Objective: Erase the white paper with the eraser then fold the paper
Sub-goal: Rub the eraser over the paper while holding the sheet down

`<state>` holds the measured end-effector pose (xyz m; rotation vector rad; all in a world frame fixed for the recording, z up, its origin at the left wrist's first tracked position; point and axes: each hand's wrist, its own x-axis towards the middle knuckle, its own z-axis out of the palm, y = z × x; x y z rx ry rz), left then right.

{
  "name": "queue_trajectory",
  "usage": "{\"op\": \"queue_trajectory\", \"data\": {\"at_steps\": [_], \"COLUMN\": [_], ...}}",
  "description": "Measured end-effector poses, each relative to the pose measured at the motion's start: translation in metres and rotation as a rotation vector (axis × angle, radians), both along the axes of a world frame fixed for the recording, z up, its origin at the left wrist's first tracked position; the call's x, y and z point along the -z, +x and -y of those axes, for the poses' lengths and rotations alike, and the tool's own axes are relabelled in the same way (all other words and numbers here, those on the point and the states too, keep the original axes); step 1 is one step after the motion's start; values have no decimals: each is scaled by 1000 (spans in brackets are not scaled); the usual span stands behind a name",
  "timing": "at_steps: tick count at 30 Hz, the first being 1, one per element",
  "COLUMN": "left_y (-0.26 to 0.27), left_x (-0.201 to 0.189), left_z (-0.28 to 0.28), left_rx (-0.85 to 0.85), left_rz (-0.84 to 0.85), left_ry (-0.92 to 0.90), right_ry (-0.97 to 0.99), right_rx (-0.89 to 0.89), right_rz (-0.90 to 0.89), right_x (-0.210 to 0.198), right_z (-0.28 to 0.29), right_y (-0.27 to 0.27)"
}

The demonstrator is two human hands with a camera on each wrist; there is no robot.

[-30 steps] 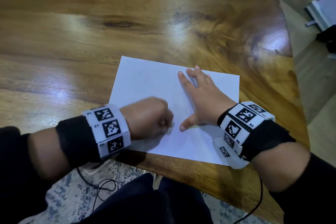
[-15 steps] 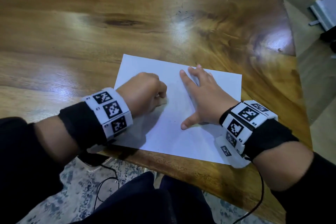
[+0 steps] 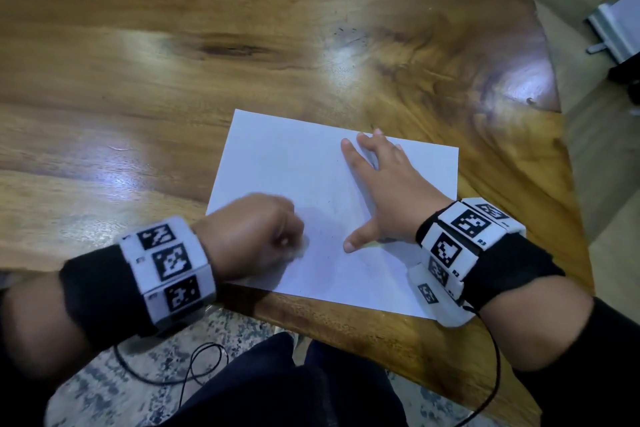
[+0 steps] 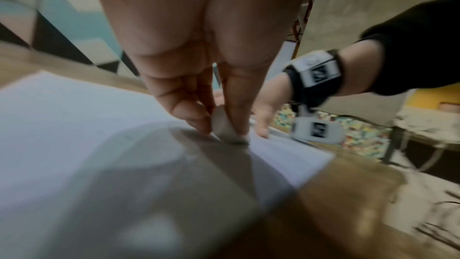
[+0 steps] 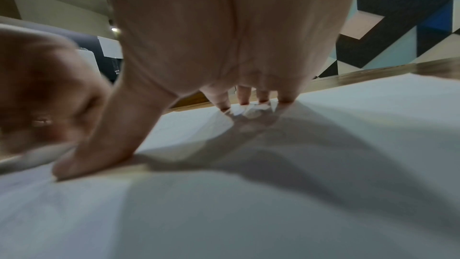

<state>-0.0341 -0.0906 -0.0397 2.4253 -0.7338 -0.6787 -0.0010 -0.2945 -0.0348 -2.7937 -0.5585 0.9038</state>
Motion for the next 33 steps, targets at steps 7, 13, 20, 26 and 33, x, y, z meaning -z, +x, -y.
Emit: {"op": "queue_trajectory", "data": {"at_steps": [7, 13, 20, 26, 33], "left_y": [32, -11, 16, -21, 7], "left_x": [-2, 2, 7, 14, 9], "left_z": [21, 24, 30, 19, 32], "left_rx": [-68, 191, 43, 189, 103], "left_rz": [122, -47, 116, -47, 104], "left_ry": [61, 56, -30, -24, -74], "right_ry": [-18, -6, -14, -5, 0], "right_rx": [-10, 2, -13, -11, -11], "right_rz": [5, 7, 16, 12, 14], "right_x": [1, 0, 2, 0, -1], "right_z": [-1, -1, 0, 0, -1], "right_y": [0, 0, 0, -1, 0]}}
